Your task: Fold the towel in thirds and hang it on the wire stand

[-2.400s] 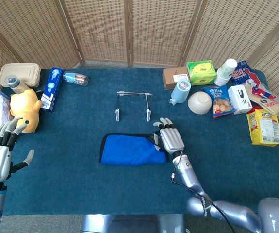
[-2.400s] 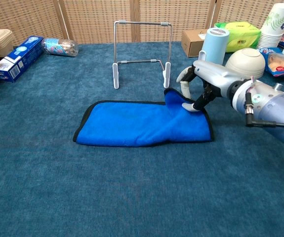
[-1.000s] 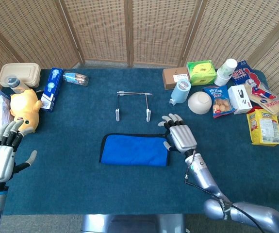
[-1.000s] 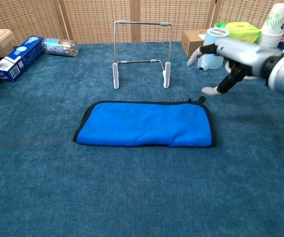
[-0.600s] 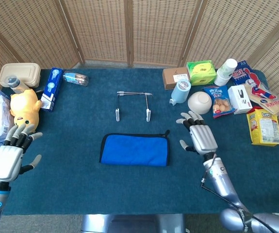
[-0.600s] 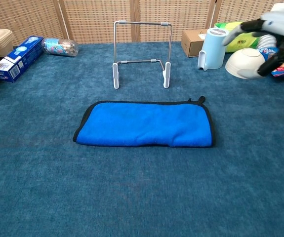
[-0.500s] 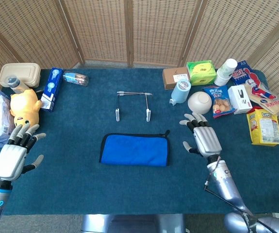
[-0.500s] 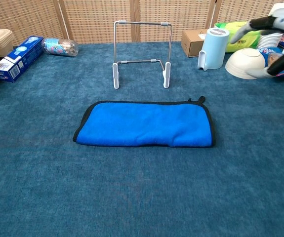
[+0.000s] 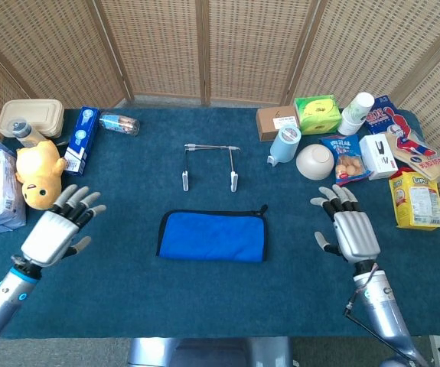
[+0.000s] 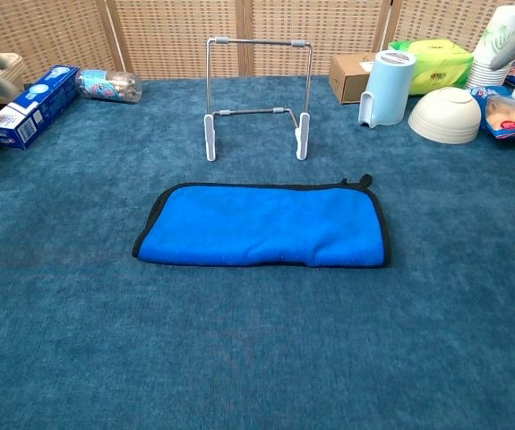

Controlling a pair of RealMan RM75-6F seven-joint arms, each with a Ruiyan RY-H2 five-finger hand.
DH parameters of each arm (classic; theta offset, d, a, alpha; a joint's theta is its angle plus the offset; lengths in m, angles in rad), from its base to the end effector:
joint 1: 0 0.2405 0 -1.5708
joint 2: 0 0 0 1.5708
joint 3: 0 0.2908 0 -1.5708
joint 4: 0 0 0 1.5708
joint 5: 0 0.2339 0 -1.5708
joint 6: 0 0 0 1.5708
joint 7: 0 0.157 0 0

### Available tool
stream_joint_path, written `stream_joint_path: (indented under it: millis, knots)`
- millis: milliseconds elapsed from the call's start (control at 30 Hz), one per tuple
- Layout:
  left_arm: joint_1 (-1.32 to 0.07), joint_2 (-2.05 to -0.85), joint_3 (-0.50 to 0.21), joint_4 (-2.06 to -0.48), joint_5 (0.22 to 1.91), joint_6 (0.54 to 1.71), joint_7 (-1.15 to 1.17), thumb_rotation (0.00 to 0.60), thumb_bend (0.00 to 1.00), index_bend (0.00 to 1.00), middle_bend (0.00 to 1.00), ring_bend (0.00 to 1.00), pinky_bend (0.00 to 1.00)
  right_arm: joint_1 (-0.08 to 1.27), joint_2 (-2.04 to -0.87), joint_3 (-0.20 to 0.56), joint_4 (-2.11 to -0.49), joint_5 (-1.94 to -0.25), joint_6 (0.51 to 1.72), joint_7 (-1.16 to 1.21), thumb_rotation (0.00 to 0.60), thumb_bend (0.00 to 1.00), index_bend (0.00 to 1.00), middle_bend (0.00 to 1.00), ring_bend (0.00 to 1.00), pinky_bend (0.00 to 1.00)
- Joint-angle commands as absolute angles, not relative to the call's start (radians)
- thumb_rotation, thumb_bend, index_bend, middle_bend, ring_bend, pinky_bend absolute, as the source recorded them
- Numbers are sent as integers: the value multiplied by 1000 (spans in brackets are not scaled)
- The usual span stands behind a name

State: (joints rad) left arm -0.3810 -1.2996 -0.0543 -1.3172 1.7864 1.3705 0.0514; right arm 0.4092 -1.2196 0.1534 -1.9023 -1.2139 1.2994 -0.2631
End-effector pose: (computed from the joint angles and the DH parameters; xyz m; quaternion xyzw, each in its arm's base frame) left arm -0.2937 0.2948 0.0807 -0.7588 -0.1939 -0.4145 0.4634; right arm -0.2235 -0.2959 0.0890 0.6141 -0.4323 0.4368 0.4952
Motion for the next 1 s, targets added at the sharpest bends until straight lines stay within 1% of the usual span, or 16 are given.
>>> stream_joint_path:
  millis: [33,333,567,1000]
  knots:
    - [-444,-1357,-41,-1220,1835,1354,-11,600,329,210,141,0,3,397,-1208,145,-1912,-1230,1310,-258,600,318,249,126,0,29]
    - [-549,-1420,-11,-1112,1893,1307,-61,600,279,180,115,0,0,368,-1187,140,-1922,-1240,1331,-247,600,319,241,126,0,29]
    - [-637,-1509,1,-1013,1898,1245,-97,600,280,180,110,0,0,342,-1167,140,-1931,-1235,1346,-234,600,319,234,126,0,29]
    - [-727,-1641,21,-863,1881,1209,-133,600,280,180,106,0,0,319,-1147,148,-1934,-1223,1351,-220,600,318,216,125,0,29]
